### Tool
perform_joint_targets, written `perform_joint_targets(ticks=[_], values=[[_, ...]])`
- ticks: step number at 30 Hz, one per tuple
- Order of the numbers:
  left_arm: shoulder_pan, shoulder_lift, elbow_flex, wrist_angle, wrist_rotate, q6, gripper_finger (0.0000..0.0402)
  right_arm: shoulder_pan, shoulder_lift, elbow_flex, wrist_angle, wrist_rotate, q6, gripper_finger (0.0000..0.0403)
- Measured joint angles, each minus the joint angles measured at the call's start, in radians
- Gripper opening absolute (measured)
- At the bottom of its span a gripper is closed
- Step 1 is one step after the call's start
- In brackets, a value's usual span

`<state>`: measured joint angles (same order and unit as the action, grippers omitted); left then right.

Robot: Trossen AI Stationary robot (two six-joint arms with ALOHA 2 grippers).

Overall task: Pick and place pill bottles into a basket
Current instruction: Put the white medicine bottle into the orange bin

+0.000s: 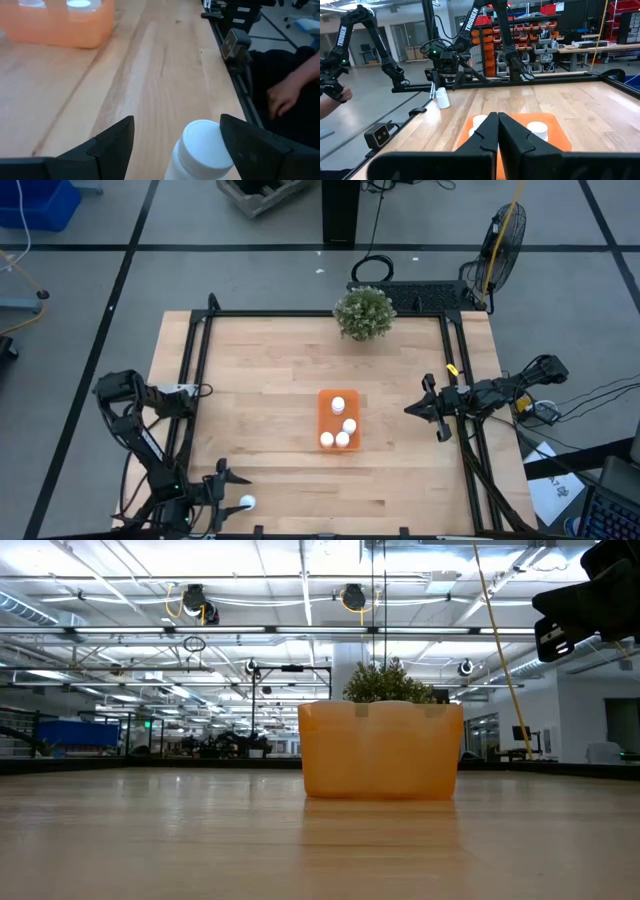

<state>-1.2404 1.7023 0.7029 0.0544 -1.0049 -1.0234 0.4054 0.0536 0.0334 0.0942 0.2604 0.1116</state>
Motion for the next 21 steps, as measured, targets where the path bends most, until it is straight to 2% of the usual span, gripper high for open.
perform_joint_targets(ticks=[13,18,21], values=[[-0.005,-0.002,0.000,-0.004,-0.075,0.029,0.0281,0.000,0.000,0.000,0.000,0.000,0.000,0.0000],[-0.023,-0.037,-0.001,0.021,-0.017,0.038,0.0284,0.000,0.000,0.000,0.000,0.000,0.000,0.0000],[-0.042,-0.054,-0.001,0.072,0.002,0.111,0.0282,0.000,0.000,0.000,0.000,0.000,0.000,0.0000]])
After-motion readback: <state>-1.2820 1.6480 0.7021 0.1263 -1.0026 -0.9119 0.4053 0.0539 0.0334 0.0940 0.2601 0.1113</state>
